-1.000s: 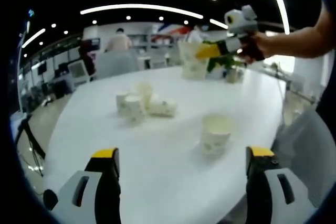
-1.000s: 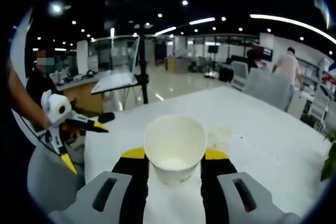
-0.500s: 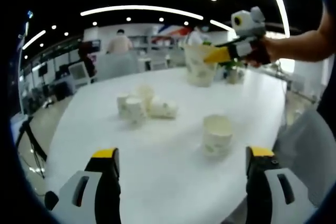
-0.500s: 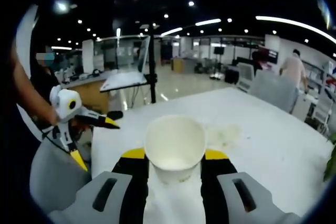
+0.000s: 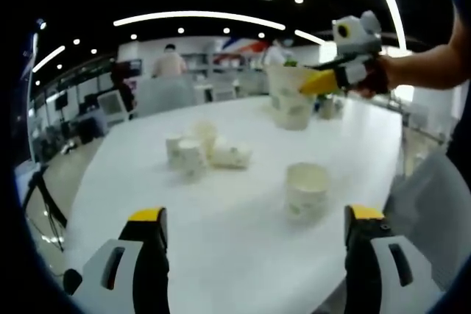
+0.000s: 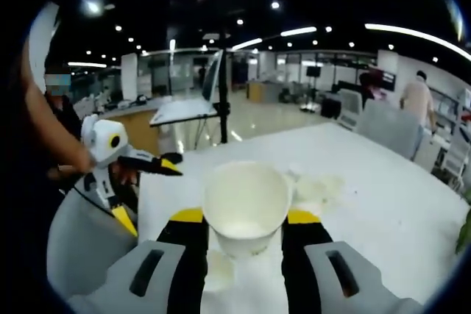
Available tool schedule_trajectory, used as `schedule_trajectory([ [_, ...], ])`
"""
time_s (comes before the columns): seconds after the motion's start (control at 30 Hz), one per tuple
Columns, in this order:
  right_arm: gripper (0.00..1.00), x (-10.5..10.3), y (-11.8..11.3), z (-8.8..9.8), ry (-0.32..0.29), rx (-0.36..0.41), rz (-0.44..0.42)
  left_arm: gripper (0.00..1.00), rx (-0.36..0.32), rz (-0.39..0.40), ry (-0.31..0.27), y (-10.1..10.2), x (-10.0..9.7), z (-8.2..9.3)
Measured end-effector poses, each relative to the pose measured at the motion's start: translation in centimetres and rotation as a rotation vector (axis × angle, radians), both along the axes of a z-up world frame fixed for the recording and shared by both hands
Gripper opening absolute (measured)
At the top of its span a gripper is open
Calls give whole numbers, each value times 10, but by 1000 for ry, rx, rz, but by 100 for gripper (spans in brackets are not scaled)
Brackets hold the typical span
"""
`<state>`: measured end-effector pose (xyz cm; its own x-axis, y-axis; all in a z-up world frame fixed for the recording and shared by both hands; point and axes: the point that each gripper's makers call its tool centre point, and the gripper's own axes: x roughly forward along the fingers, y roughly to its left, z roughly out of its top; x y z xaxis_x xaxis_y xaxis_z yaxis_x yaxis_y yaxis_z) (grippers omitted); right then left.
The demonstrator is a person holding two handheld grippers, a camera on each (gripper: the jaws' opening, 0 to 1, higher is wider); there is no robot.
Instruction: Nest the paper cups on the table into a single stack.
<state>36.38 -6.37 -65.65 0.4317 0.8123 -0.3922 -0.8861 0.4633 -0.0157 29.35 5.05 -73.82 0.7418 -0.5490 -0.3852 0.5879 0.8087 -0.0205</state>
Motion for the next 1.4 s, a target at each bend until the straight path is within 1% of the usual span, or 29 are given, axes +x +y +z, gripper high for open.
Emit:
schedule_trajectory([
  [0.13,35,-6,0,4,-14,1,9,99,-1,-2,2,0,0,-1],
  [0.27,35,-11,0,6,-8,9,12,99,1,-2,3,0,0,-1],
  [0.33,36,-14,-1,5,-6,7,13,99,6,-3,3,-1,0,-2],
  [0.43,35,-19,-3,5,7,25,8,99,17,-5,-3,-1,0,-2],
  [0.6,35,-25,-3,3,4,17,13,99,19,-8,2,-1,0,-4],
  [0.83,35,-37,2,-1,11,21,32,99,17,-6,2,1,1,-6],
  [0.97,35,-46,4,-1,2,14,45,99,17,-4,3,1,1,-6],
  [1.2,35,-52,4,-6,4,8,49,99,11,-1,6,2,1,-6],
  [1.3,35,-53,3,-7,5,7,48,99,12,-3,6,2,1,-6],
  [1.4,35,-51,1,-8,7,23,34,99,11,-3,7,2,1,-6],
])
